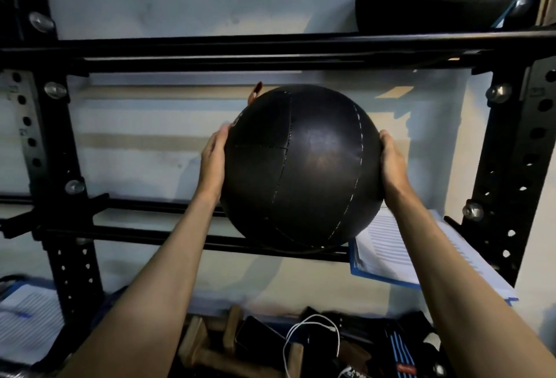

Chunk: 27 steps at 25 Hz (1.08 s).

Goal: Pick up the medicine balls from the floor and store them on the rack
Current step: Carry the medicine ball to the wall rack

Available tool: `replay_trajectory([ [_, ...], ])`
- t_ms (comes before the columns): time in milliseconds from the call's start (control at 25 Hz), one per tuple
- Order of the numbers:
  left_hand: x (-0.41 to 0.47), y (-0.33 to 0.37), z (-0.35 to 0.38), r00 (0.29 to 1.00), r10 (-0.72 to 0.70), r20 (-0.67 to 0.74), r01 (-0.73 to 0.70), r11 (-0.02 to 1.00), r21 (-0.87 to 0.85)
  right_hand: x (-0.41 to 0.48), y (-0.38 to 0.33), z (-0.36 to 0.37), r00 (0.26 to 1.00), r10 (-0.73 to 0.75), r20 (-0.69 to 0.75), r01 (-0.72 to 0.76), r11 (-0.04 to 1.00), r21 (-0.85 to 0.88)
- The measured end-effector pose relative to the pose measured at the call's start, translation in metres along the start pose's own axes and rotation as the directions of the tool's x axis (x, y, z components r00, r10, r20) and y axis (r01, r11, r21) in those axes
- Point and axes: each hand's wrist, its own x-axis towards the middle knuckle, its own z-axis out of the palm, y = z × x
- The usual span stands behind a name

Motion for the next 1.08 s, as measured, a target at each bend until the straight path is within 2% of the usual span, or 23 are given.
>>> replay_trajectory([
  [160,-0.019,-0.005,-0.002,0.995,-0.058,-0.078,0.065,0.993,0.1,-0.001,0.005,-0.001,1.0,-0.024,-0.012,0.024,1.0,-0.002],
  [480,-0.073,-0.008,-0.012,0.985,0.038,-0.167,0.021,0.941,0.338,-0.068,0.035,0.005,0.982,-0.136,-0.133,0.12,0.986,-0.118],
  [640,-0.111,-0.017,-0.041,0.996,0.038,-0.078,-0.002,0.909,0.417,-0.129,0.036,0.023,0.962,-0.15,-0.226,0.112,0.978,-0.176],
  [760,-0.144,-0.031,-0.088,0.999,0.036,0.015,-0.039,0.879,0.476,-0.194,0.037,0.05,0.959,-0.148,-0.241,0.091,0.968,-0.233],
  [880,-0.187,-0.053,-0.147,0.998,0.002,0.06,-0.035,0.832,0.553,-0.27,0.055,0.089,0.968,-0.171,-0.185,0.101,0.937,-0.335],
  [1000,-0.239,-0.088,-0.202,0.99,-0.119,0.079,0.041,0.768,0.639,-0.345,0.094,0.127,0.999,-0.05,-0.006,0.043,0.9,-0.433],
  [1080,-0.274,-0.117,-0.23,0.963,-0.247,0.111,0.098,0.7,0.708,-0.387,0.129,0.141,0.992,0.048,0.117,0.025,0.832,-0.555],
])
